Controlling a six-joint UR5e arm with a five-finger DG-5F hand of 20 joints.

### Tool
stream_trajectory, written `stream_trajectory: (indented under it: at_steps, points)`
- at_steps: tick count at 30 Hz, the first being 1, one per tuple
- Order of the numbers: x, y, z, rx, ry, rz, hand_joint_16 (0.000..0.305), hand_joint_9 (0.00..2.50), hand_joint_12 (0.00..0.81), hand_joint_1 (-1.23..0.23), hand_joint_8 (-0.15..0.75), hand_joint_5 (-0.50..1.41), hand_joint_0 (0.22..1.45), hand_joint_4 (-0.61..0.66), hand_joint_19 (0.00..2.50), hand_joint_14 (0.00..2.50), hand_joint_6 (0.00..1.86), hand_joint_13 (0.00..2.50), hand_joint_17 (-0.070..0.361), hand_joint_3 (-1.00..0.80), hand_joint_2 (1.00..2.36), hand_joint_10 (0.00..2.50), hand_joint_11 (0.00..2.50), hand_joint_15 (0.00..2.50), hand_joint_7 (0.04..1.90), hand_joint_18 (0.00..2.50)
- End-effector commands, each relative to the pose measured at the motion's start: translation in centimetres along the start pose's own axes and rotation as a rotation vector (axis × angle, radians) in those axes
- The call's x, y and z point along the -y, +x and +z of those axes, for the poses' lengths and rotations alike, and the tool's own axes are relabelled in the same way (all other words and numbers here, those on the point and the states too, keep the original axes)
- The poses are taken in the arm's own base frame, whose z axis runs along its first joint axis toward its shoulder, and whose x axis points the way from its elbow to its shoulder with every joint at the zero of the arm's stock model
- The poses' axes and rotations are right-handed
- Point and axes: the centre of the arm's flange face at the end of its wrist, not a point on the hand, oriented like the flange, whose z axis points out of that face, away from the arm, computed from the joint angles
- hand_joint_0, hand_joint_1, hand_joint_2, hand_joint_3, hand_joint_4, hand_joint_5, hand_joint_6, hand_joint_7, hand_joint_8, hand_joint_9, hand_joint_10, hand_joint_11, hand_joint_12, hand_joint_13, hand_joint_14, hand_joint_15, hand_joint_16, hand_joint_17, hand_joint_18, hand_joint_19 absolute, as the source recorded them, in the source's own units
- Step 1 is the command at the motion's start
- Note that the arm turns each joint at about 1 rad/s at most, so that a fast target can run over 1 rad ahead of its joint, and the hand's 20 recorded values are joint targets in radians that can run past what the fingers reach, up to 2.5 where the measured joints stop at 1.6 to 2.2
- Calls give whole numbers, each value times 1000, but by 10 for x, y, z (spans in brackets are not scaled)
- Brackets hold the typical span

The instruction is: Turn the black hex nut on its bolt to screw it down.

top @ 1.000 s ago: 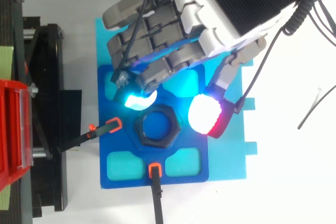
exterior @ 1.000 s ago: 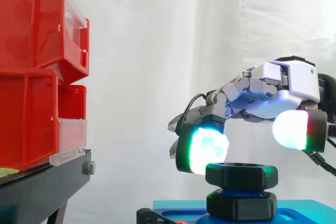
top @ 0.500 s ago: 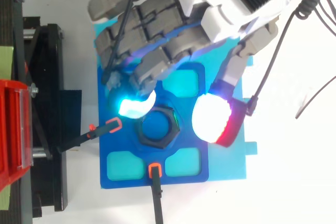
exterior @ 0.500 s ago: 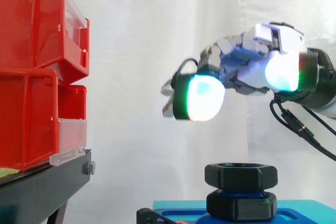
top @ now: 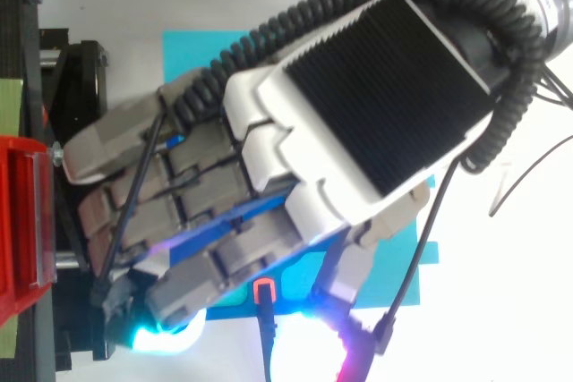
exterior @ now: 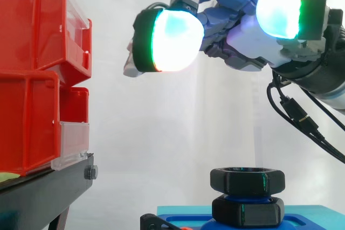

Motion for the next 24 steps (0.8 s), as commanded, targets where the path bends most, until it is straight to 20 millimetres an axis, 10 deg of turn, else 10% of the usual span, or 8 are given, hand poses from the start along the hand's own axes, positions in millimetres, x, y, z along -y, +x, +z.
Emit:
stream_trajectory:
  at_steps: [1,8,24]
  points:
    - [-9,9,9,0,9,3,50,567,314,-322,283,-161,506,223,314,7,624,580,113,-500,1000,9,422,218,916,480]
    - [-23,48,9,-22,48,26,50,555,316,-334,283,-147,508,224,307,8,589,584,112,-500,1000,11,416,227,987,482]
    - [-24,50,6,-46,48,10,50,552,319,-351,283,-140,505,225,307,7,553,588,113,-500,1000,9,404,227,1053,483]
